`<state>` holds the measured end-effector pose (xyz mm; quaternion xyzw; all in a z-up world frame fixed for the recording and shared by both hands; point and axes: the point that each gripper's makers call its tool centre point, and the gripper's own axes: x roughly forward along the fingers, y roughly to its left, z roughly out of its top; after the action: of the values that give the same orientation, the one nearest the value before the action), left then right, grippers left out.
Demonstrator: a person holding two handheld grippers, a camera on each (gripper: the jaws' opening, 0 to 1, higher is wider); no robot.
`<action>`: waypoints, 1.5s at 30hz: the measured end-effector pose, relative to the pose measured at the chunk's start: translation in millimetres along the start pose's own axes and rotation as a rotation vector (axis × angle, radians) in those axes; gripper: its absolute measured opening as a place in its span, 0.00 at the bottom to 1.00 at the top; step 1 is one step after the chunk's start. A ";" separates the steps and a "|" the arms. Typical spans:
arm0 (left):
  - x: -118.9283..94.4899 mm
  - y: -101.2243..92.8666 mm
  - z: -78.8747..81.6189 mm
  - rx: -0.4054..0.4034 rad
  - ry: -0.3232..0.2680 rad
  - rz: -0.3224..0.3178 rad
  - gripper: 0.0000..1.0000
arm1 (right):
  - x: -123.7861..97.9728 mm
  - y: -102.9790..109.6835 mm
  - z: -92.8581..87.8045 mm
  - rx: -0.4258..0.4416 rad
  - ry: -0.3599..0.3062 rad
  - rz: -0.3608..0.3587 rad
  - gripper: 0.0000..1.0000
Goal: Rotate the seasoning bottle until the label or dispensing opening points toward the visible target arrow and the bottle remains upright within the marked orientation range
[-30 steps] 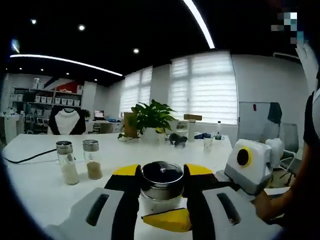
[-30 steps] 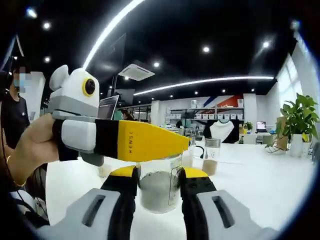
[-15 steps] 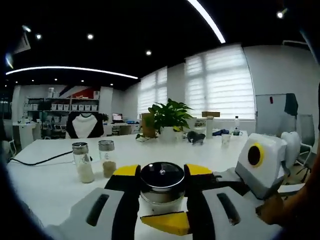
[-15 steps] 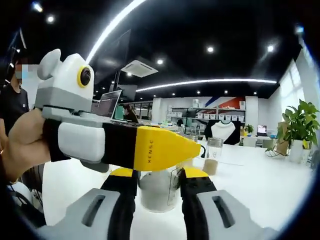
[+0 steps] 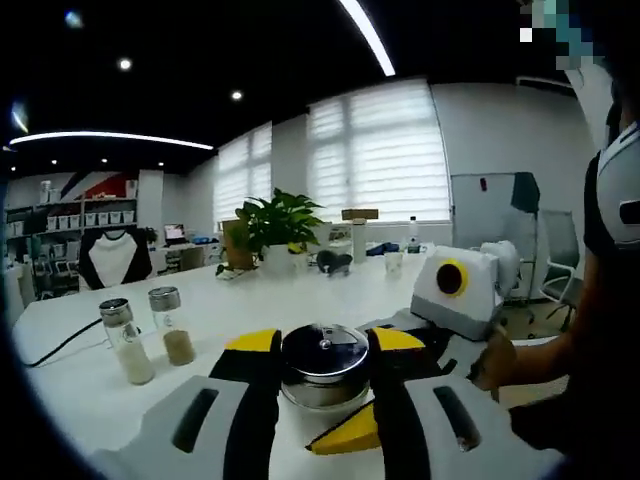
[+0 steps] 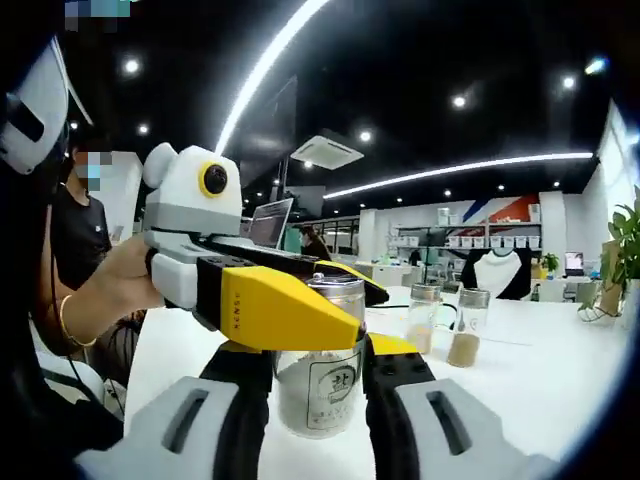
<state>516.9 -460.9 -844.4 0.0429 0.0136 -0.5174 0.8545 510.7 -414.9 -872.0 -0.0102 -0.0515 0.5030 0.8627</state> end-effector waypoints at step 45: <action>-12.3 8.8 -7.7 -0.118 0.020 0.122 0.36 | 12.5 0.6 -10.6 -0.014 0.021 -0.213 0.32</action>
<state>519.2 -445.3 -850.7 -0.0015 0.0501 -0.4624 0.8852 517.3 -403.4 -881.5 -0.0160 -0.0469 0.4081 0.9116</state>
